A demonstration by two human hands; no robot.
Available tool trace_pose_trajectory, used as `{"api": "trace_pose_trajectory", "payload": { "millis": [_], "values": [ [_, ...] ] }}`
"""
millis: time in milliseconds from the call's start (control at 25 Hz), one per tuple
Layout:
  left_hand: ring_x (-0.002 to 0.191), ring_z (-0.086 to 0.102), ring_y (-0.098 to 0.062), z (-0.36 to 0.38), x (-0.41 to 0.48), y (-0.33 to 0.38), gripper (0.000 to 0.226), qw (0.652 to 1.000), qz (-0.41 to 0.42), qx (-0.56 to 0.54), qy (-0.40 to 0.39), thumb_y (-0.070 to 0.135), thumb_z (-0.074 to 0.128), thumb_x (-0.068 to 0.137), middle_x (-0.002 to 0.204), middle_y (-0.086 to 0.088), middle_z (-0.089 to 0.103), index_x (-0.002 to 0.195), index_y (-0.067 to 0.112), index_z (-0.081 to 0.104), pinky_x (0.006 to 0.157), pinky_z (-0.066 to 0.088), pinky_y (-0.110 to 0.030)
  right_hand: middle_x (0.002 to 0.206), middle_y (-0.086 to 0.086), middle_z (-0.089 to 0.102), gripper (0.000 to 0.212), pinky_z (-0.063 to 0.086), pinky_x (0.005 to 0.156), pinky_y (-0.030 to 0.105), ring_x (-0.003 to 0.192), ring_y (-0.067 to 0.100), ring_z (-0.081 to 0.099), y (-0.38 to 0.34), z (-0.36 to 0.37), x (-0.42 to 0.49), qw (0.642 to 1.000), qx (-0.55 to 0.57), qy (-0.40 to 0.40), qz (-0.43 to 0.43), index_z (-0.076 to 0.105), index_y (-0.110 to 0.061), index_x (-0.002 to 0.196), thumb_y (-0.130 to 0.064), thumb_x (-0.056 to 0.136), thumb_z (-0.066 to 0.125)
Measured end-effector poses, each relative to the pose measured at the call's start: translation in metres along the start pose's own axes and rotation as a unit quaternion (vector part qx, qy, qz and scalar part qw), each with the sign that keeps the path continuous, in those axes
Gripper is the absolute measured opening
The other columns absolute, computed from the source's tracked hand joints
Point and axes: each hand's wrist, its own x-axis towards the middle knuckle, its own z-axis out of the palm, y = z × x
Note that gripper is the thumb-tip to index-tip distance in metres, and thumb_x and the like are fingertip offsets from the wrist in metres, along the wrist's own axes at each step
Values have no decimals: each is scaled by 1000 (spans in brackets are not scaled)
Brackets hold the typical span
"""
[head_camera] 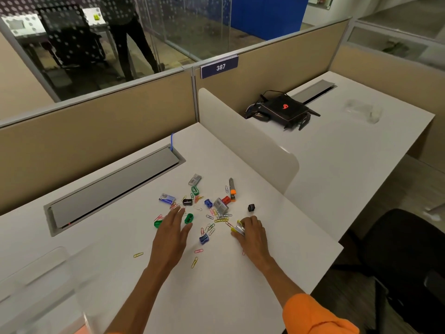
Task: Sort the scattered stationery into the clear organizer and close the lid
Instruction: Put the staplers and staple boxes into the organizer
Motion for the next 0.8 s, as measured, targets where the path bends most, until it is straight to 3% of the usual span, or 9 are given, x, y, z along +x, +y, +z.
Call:
{"api": "trace_pose_trajectory", "payload": {
  "millis": [160,320,480,600,680,800],
  "values": [
    [138,36,-21,6,22,21,53,999,32,-1,-12,40,47,98,152,-1,36,146,21,36,108,36,-38,108,4,57,37,39,78,25,94,20,52,6,-4,0,1000,19,7,-9,56,-13,112,-42,89,61],
    [128,46,-24,13,56,44,44,997,76,24,-19,37,46,98,142,-6,48,137,17,47,104,39,-37,101,2,62,36,35,73,23,87,19,53,16,-13,0,999,37,32,-14,55,-14,112,-43,90,59],
    [93,62,-21,28,101,72,28,995,99,11,-26,34,52,96,109,-7,65,109,13,64,81,50,-35,100,1,62,37,34,75,22,85,18,52,27,-25,-3,995,77,69,-17,57,-13,113,-41,89,63],
    [73,61,-21,45,133,96,29,997,41,-11,-65,35,59,92,83,-7,66,88,7,65,68,52,-37,101,-2,62,40,37,77,21,85,14,49,35,-33,-7,992,92,86,-15,57,-15,116,-45,88,61],
    [66,59,-25,59,150,107,34,996,5,12,-84,35,64,87,69,-9,63,75,3,62,61,48,-36,102,-5,62,44,38,79,21,86,12,49,40,-37,-9,990,106,96,-16,56,-18,117,-51,89,56],
    [54,48,-24,78,167,120,45,994,-27,31,-96,39,65,82,52,-5,46,59,6,44,45,28,-29,102,-9,62,46,41,81,24,87,11,49,47,-40,-12,986,121,112,-28,56,-23,117,-59,88,48]
  ]
}}
